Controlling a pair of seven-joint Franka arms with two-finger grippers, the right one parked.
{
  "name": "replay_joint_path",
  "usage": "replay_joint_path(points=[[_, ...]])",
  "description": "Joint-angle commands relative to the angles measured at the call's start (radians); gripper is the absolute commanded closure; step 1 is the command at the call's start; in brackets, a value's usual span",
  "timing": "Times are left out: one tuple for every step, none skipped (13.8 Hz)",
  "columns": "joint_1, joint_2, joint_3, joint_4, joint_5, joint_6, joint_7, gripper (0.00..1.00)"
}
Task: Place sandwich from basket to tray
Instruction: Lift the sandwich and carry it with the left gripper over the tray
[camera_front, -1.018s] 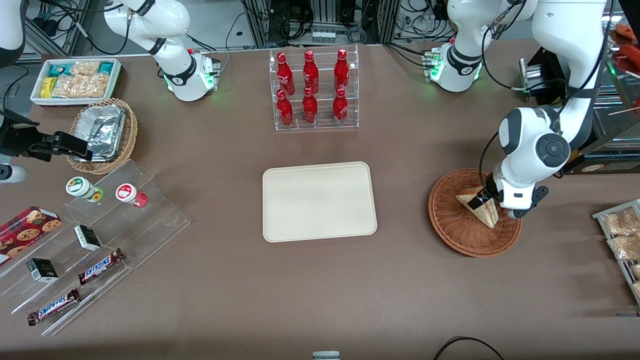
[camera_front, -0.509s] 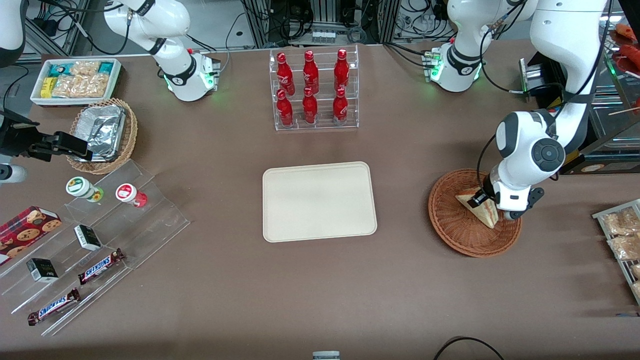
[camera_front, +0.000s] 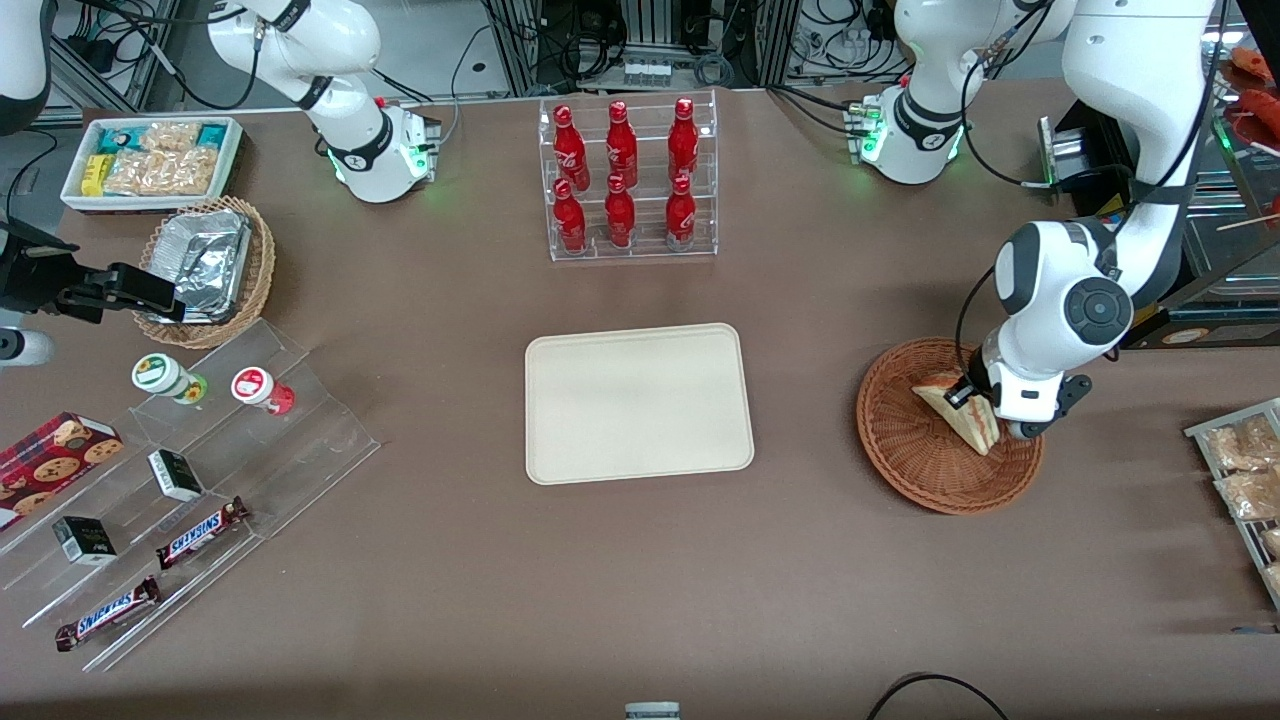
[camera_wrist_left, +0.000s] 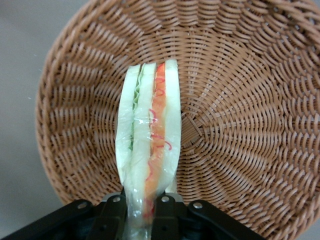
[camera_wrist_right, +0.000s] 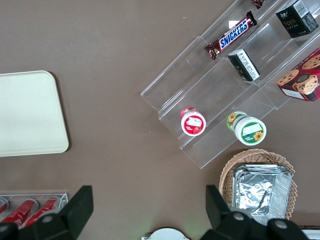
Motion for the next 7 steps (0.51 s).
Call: replay_joint_path(points=[[-0.007, -0.02, 0.001, 0.105, 0.019, -0.131, 0.007, 1.0], [-0.009, -0.018, -0.002, 0.149, 0.019, -0.181, 0.022, 1.0], [-0.009, -0.018, -0.01, 0.197, 0.016, -0.24, 0.043, 1.0], [-0.009, -0.012, -0.02, 0.249, 0.008, -0.29, 0.048, 1.0], [-0.012, 0.001, -0.042, 0.286, 0.005, -0.324, 0.048, 1.0], [-0.015, 0.009, -0.066, 0.308, 0.004, -0.343, 0.047, 1.0], [-0.023, 0.009, -0.094, 0.314, 0.004, -0.347, 0.045, 1.0]])
